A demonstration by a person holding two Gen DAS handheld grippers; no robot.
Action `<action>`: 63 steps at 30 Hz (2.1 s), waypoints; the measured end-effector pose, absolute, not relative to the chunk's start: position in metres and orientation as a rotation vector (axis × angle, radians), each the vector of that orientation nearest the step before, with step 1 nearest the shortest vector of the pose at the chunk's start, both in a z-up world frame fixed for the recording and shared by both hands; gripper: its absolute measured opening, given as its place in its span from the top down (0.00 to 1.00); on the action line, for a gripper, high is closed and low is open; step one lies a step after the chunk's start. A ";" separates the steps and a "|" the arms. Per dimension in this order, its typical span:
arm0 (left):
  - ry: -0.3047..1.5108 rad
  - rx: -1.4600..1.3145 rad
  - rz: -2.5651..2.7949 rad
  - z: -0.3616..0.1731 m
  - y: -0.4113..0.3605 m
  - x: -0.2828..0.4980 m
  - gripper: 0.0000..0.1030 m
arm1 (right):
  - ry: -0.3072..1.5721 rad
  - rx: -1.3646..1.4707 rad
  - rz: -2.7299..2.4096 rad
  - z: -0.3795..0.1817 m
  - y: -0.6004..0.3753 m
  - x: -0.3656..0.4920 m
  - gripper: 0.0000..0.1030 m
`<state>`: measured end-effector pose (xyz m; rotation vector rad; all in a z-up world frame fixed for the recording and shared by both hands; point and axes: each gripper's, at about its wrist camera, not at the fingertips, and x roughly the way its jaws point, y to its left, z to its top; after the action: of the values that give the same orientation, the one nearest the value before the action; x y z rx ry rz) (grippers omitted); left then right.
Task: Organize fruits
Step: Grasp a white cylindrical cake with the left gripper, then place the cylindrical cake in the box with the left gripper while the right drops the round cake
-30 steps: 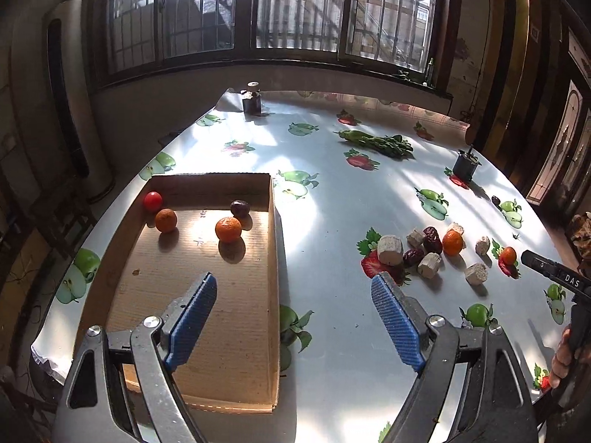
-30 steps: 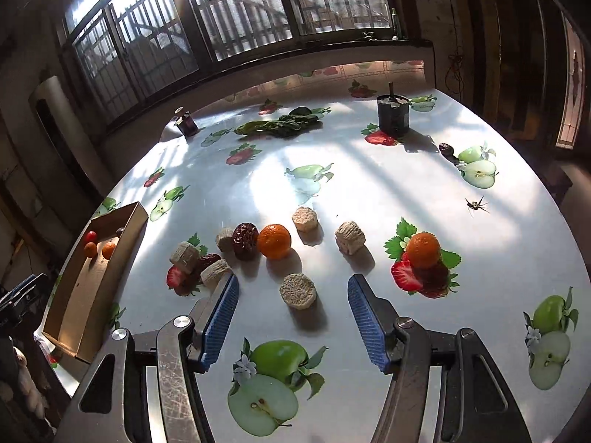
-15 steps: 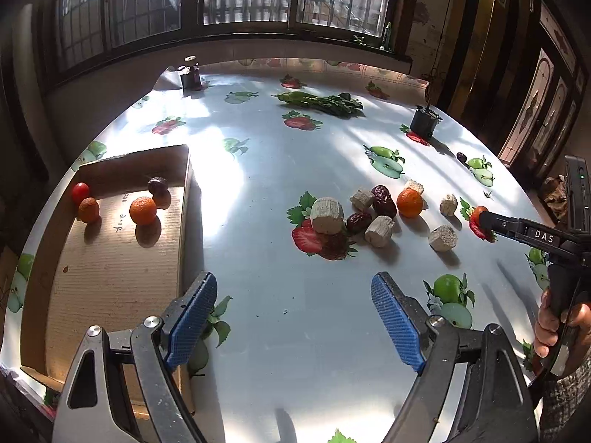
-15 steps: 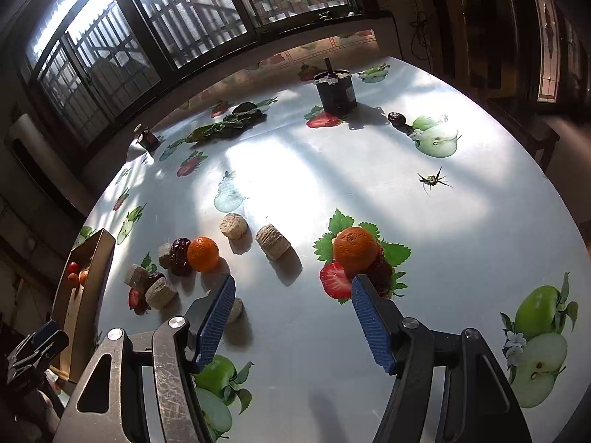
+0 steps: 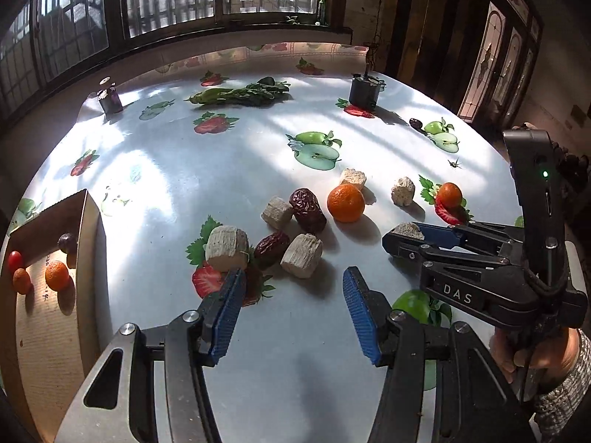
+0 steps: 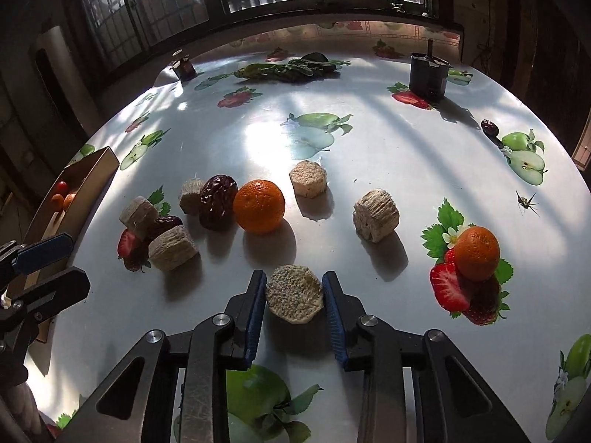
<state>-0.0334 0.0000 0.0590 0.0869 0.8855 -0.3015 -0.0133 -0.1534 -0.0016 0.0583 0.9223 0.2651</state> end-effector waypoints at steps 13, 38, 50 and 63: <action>1.004 0.151 -0.354 0.021 -0.023 -0.006 0.75 | 0.923 0.181 0.239 0.000 -0.180 -0.012 0.68; 0.924 0.041 -0.311 0.039 -0.012 -0.015 0.66 | 0.890 0.145 0.162 0.000 -0.181 -0.015 0.68; 0.842 -0.106 -0.252 0.079 0.092 -0.078 0.65 | 0.888 0.107 0.091 0.002 -0.175 -0.023 0.68; 0.814 -0.198 0.027 0.096 0.252 -0.088 0.65 | 0.823 0.036 0.413 0.091 -0.030 -0.035 0.68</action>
<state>-0.0883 0.2519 0.0964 -0.1980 0.8136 0.0272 -0.0353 -0.0302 0.0908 0.0360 0.8226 0.4127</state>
